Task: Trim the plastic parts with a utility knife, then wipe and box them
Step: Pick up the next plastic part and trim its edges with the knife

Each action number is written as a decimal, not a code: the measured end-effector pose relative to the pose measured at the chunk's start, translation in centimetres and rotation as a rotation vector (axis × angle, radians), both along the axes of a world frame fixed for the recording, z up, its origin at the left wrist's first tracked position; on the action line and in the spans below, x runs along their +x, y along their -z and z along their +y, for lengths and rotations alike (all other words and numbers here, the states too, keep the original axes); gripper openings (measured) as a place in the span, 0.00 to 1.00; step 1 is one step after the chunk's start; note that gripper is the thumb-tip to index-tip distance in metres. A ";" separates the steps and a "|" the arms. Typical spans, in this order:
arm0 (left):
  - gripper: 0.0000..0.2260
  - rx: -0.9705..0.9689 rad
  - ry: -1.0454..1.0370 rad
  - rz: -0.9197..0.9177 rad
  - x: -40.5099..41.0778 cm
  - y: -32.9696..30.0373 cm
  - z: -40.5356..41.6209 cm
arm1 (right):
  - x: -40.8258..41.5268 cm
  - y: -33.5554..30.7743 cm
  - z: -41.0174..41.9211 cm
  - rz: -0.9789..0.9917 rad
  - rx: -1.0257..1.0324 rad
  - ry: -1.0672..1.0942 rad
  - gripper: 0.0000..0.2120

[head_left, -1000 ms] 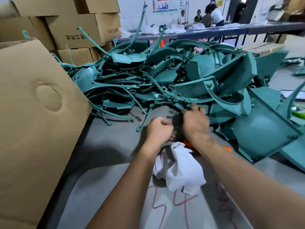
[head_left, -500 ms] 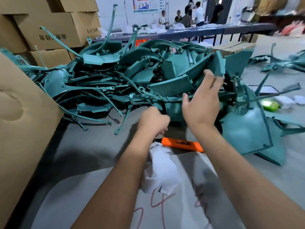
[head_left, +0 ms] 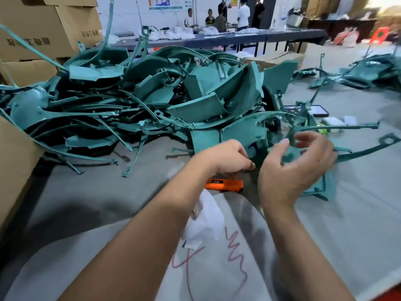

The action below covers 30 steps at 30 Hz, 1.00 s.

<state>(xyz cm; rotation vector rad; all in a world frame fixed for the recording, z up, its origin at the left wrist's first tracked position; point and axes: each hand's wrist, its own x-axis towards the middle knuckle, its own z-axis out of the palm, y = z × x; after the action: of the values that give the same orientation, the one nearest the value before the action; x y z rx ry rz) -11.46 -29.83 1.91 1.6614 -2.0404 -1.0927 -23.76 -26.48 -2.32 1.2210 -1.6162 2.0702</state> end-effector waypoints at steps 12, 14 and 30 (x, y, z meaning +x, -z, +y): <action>0.07 -0.166 -0.364 0.491 0.3 0.5 0.4 | 0.5 -1.4 -0.8 -0.741 0.550 -0.574 0.26; 0.09 -0.210 -0.425 0.588 3.3 -1.5 0.9 | 2.9 -2.0 -0.2 -0.973 0.467 -0.786 0.17; 0.11 -0.600 -0.997 1.567 17.7 1.2 11.3 | 9.1 -0.5 3.1 0.068 0.813 -1.244 0.19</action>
<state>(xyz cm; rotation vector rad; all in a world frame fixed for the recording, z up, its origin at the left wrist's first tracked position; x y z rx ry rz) 6.20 -18.56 0.68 0.7002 -0.3207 -0.7432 -14.63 -23.42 -1.82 3.1402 -1.9577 1.7038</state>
